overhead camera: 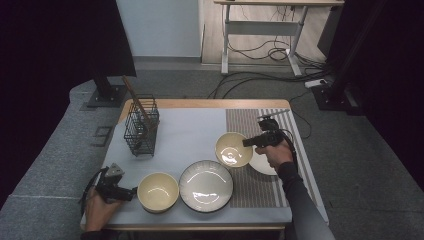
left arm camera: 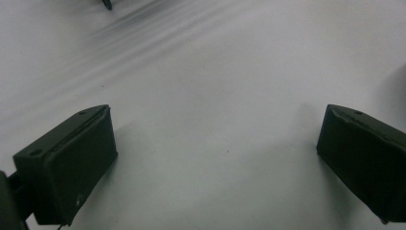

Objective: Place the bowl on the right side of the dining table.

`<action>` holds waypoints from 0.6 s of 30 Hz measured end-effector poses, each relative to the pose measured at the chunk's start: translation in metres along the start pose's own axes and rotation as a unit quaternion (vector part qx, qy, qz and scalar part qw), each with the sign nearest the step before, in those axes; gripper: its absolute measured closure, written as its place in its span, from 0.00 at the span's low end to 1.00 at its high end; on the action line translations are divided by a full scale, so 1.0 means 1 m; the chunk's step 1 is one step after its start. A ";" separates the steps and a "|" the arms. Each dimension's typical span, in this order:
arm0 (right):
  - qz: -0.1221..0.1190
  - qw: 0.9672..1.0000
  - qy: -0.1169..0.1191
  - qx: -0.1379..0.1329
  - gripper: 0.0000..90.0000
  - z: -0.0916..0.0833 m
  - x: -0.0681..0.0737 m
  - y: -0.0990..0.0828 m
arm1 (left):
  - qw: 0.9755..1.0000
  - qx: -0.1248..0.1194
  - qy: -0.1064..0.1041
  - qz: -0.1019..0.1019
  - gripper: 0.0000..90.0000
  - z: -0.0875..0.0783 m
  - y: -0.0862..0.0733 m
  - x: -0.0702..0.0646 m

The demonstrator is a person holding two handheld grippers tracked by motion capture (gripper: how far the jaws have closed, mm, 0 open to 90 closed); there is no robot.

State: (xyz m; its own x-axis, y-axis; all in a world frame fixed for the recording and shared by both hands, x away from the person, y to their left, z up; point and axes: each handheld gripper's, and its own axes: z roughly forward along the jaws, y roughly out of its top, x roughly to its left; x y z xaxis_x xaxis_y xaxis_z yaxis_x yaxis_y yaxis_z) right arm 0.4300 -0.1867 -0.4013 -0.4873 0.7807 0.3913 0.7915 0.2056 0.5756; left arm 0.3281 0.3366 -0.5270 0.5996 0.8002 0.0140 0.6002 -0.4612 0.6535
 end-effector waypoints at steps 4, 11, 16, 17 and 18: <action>0.009 1.000 -0.012 -0.001 0.92 -0.005 -0.008 -0.002 | 1.000 0.000 0.000 0.000 0.00 0.000 0.000 0.000; 0.024 0.999 -0.026 -0.009 0.92 -0.013 -0.022 -0.006 | 1.000 0.000 0.000 0.000 0.00 0.000 0.000 0.000; 0.032 0.999 -0.039 -0.009 0.92 -0.018 -0.032 -0.010 | 1.000 0.000 0.000 0.000 0.00 0.000 0.000 0.000; 0.033 0.999 -0.040 -0.009 0.92 -0.018 -0.033 -0.011 | 1.000 0.000 0.000 0.000 0.00 0.000 0.000 0.000; 0.035 0.998 -0.041 -0.010 0.92 -0.018 -0.036 -0.012 | 1.000 0.000 0.000 0.000 0.00 0.000 0.000 0.000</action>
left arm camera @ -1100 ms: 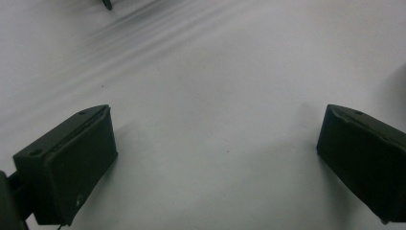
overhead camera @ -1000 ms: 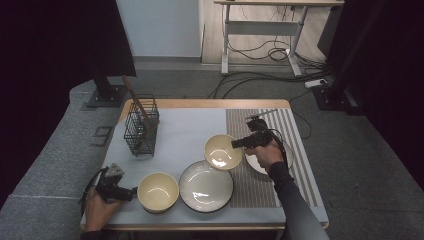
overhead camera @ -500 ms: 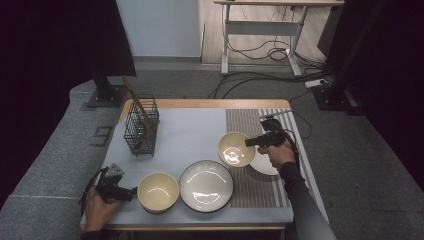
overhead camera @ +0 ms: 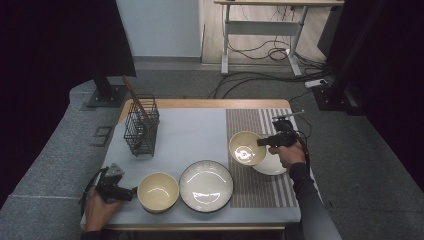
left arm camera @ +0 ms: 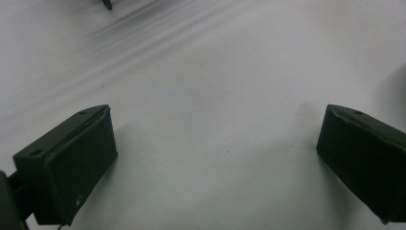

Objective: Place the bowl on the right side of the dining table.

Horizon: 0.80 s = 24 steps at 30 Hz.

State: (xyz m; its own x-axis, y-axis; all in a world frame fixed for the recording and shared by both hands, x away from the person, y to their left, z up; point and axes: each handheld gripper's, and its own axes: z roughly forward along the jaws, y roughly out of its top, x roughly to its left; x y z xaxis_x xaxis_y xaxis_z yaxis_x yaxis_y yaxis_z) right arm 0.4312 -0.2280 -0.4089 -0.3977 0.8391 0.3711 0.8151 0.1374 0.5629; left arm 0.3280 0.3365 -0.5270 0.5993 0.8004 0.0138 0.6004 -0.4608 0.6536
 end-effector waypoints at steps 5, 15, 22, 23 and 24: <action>0.013 1.000 -0.010 -0.002 0.92 -0.001 -0.012 -0.004 | 1.000 0.000 0.000 0.000 0.00 0.000 0.000 0.000; 0.028 0.999 -0.030 -0.003 0.92 -0.008 -0.032 -0.011 | 1.000 0.000 0.000 0.000 0.00 0.000 0.000 0.000; 0.037 0.998 -0.043 0.001 0.92 -0.008 -0.045 -0.016 | 1.000 0.000 0.000 0.000 0.00 0.000 0.000 0.000; 0.040 0.998 -0.045 0.002 0.92 -0.007 -0.046 -0.017 | 1.000 0.000 0.000 0.000 0.00 0.000 0.000 0.000; 0.039 0.998 -0.045 0.002 0.92 -0.007 -0.048 -0.018 | 1.000 0.000 0.000 0.000 0.00 0.000 0.000 0.000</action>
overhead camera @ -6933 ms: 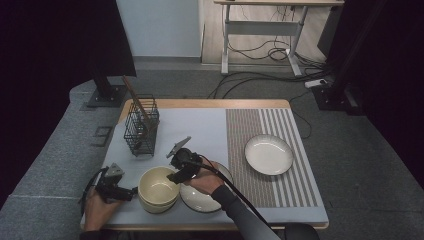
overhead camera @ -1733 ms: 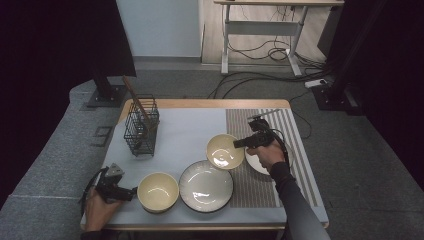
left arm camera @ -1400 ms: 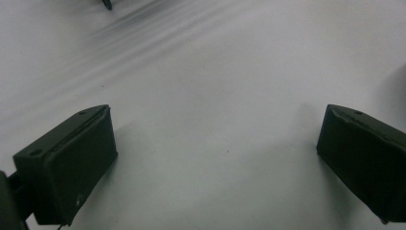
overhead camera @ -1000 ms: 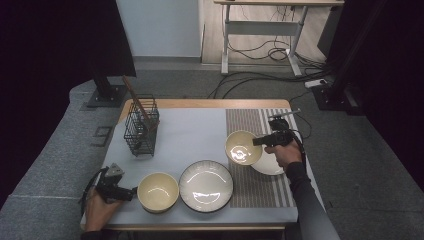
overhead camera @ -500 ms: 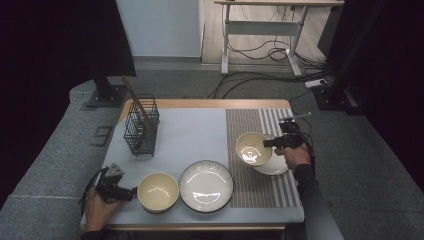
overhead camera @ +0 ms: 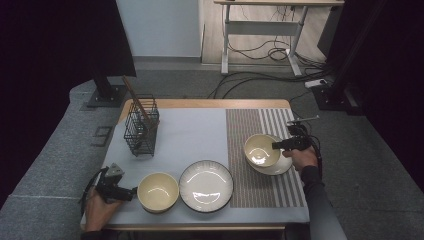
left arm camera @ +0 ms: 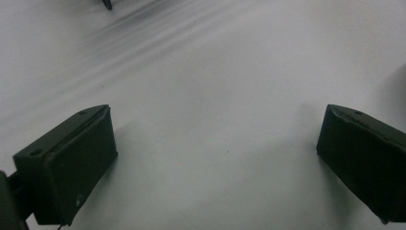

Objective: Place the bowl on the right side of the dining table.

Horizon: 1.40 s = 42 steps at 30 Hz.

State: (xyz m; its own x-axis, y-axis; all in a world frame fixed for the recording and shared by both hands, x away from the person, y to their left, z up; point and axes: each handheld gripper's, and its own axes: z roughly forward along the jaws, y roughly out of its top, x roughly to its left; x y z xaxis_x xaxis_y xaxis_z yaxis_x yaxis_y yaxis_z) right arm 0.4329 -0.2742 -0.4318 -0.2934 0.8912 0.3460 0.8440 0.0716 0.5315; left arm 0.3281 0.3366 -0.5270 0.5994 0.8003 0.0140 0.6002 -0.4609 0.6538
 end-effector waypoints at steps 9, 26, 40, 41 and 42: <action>0.009 1.000 -0.012 0.004 0.92 0.006 -0.011 -0.005 | 1.000 0.000 0.000 0.000 0.00 0.000 0.000 0.000; 0.020 1.000 -0.022 0.010 0.91 0.017 -0.028 -0.012 | 1.000 0.000 0.000 0.000 0.00 0.000 0.000 0.000; 0.012 1.000 -0.027 0.008 0.91 0.020 -0.030 -0.011 | 1.000 0.000 0.000 0.000 0.00 0.000 0.000 0.000; 0.012 1.000 -0.027 0.007 0.91 0.020 -0.030 -0.011 | 1.000 0.000 0.000 0.001 0.00 0.000 0.000 0.000; 0.010 1.000 -0.029 0.007 0.91 0.020 -0.029 -0.011 | 1.000 0.000 0.000 0.000 0.00 0.000 0.000 0.000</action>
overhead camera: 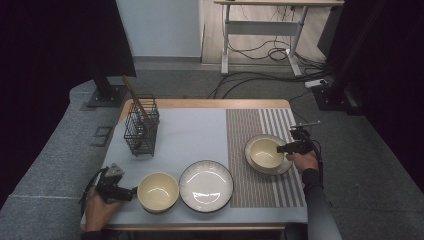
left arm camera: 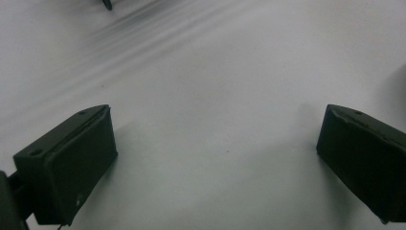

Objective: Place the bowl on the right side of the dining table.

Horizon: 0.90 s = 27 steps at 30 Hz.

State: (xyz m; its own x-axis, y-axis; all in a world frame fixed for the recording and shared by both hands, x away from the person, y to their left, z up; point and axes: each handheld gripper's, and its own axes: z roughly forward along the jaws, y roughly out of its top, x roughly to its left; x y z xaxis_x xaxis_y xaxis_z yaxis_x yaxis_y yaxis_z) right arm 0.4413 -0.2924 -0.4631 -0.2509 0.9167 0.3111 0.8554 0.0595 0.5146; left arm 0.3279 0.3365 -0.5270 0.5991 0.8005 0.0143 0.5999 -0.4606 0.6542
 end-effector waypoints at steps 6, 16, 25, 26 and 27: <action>-0.021 1.000 -0.006 -0.004 0.81 0.000 0.004 -0.002 | 1.000 0.000 0.000 0.001 0.00 0.000 0.000 0.000; -0.074 0.996 -0.038 -0.039 0.43 -0.009 0.024 -0.004 | 1.000 0.000 0.000 0.001 0.00 0.000 0.000 0.000; -0.126 0.989 -0.047 -0.068 0.28 -0.023 0.045 -0.014 | 1.000 0.000 0.000 0.001 0.00 0.000 0.000 0.000; -0.134 0.987 -0.047 -0.072 0.28 -0.025 0.048 -0.016 | 1.000 0.000 0.000 0.001 0.00 0.000 0.000 0.000; -0.140 0.986 -0.045 -0.075 0.28 -0.027 0.051 -0.018 | 1.000 0.000 0.000 0.001 0.00 0.000 0.000 0.000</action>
State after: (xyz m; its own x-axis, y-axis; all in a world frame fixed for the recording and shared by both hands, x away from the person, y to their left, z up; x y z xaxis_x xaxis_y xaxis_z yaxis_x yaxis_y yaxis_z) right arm 0.4014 -0.2577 -0.4349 -0.4197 0.9048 0.0712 0.6801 0.2616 0.6848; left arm 0.3277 0.3365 -0.5269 0.5998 0.8000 0.0156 0.5987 -0.4617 0.6545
